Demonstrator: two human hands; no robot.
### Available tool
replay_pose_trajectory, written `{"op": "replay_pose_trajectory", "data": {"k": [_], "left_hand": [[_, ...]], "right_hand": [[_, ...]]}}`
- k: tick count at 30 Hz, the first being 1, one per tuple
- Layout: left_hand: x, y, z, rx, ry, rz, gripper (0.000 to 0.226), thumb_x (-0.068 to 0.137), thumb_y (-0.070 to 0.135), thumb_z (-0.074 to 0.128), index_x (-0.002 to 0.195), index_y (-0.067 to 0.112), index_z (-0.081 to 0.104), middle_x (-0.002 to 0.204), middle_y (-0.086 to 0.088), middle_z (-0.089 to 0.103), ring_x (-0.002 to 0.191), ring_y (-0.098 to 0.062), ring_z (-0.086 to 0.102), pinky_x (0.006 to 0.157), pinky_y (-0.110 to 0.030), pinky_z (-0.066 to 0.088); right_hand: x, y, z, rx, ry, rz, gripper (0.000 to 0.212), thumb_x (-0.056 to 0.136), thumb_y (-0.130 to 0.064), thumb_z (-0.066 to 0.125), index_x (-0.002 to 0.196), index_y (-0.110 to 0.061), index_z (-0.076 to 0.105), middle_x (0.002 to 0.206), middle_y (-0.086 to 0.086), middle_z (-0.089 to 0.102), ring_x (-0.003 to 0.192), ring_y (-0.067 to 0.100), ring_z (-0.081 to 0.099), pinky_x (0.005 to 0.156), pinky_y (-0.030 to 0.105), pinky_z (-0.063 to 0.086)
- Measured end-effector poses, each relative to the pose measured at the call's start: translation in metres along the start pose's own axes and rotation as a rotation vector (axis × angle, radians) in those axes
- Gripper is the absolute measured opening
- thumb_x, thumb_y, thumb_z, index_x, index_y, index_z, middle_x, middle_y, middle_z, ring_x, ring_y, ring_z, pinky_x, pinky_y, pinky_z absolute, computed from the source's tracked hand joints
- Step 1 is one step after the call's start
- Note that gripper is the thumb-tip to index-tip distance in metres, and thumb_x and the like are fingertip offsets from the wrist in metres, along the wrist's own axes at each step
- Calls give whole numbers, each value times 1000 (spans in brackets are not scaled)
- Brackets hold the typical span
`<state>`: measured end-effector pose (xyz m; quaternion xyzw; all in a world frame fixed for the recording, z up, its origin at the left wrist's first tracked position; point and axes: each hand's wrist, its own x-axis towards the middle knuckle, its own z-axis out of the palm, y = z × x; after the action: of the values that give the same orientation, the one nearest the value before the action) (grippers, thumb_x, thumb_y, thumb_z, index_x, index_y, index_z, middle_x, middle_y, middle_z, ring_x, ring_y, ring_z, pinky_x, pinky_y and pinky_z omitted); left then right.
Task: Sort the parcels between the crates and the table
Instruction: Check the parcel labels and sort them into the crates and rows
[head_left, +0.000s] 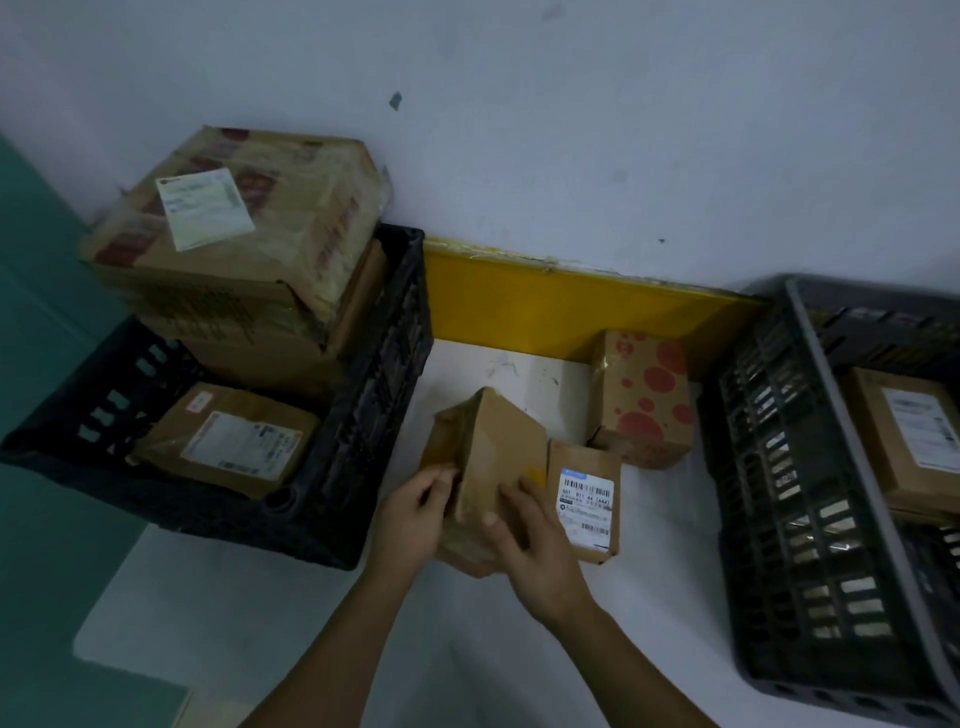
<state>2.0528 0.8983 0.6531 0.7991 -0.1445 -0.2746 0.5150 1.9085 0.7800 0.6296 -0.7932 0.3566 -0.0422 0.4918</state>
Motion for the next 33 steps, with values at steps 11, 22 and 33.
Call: {"op": "replay_pose_trajectory", "data": {"k": [11, 22, 33], "left_hand": [[-11, 46, 26, -6, 1, 325, 41, 106, 18, 63, 137, 43, 59, 139, 23, 65, 131, 5, 58, 109, -30, 51], [-6, 79, 12, -479, -314, -215, 37, 111, 52, 45, 124, 35, 74, 118, 1, 81, 109, -19, 77, 97, -47, 61], [3, 74, 34, -469, -125, -165, 23, 109, 34, 59, 125, 28, 73, 116, 5, 81, 112, -20, 75, 95, -52, 63]], "right_hand": [[20, -53, -58, 332, 170, 241, 93, 65, -81, 72, 142, -34, 48, 144, -5, 49, 124, 15, 57, 100, 39, 54], [2, -55, -94, 992, 42, 205, 61, 92, -58, 65, 137, -18, 68, 128, 16, 77, 118, 36, 75, 101, 60, 60], [6, -34, -119, 196, 406, 13, 38, 113, -21, 52, 144, -40, 63, 138, -11, 55, 113, -1, 58, 96, 11, 48]]}}
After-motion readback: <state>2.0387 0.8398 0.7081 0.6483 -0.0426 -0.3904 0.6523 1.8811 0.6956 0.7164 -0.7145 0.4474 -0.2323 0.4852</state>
